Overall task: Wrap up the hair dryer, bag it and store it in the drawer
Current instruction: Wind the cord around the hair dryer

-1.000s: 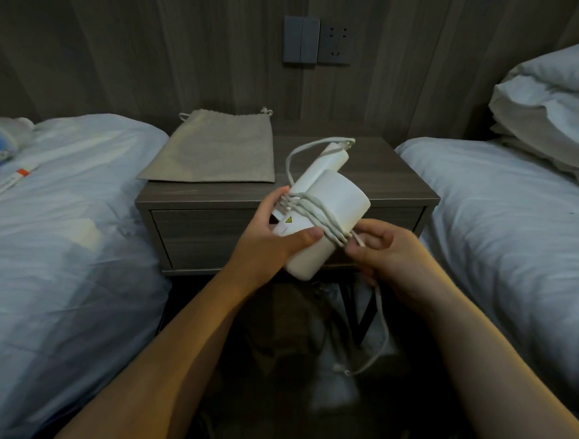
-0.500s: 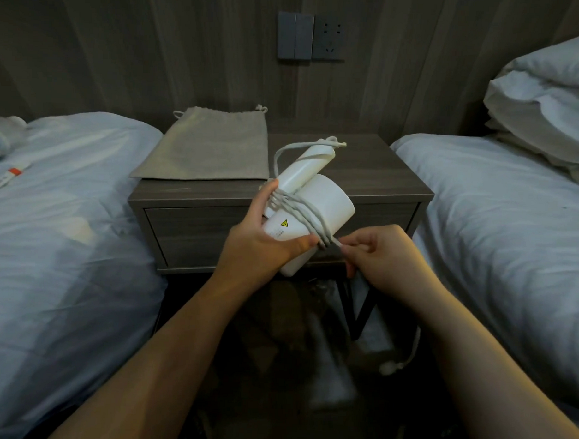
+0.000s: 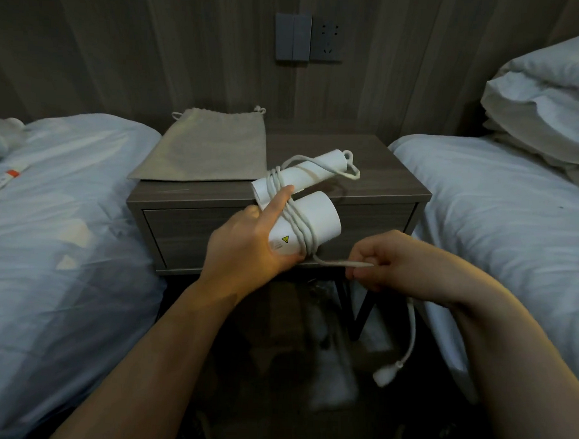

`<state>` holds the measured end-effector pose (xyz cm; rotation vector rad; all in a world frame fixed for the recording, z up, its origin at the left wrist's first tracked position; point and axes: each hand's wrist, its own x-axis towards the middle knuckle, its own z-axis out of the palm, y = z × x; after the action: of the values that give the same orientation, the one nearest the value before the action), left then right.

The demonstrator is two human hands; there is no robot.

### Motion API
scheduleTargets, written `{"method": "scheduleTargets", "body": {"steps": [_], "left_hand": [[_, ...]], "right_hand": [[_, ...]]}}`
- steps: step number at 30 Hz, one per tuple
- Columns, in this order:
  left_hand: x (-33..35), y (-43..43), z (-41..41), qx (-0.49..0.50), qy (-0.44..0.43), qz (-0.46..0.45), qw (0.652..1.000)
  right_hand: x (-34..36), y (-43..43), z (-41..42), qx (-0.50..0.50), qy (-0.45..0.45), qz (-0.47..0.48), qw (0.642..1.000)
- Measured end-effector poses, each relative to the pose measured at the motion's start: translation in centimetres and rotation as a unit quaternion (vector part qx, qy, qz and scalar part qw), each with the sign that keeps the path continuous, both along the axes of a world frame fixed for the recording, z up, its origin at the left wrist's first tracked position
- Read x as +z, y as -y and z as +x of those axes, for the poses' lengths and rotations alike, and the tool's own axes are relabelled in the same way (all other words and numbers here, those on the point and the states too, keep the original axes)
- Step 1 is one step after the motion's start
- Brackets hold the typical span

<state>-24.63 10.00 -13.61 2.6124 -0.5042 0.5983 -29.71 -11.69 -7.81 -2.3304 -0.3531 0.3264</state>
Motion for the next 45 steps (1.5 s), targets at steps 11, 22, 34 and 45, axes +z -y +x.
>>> {"method": "scheduleTargets", "body": {"steps": [11, 22, 34, 45], "left_hand": [[-0.2, 0.6, 0.4, -0.082, -0.221, 0.027, 0.971], [-0.5, 1.5, -0.2, -0.19, -0.318, -0.218, 0.903], [-0.8, 2.3, -0.4, -0.22, -0.373, -0.298, 0.85], [-1.2, 2.6, -0.1, -0.233, -0.391, -0.481, 0.749]], "right_hand": [[-2.1, 2.2, 2.1, -0.036, -0.131, 0.494, 0.859], [-4.7, 0.0, 2.6, -0.312, 0.196, 0.324, 0.871], [-4.9, 0.8, 3.1, -0.362, 0.004, 0.355, 0.862], [-6.1, -0.5, 3.3, -0.291, -0.008, 0.383, 0.877]]}}
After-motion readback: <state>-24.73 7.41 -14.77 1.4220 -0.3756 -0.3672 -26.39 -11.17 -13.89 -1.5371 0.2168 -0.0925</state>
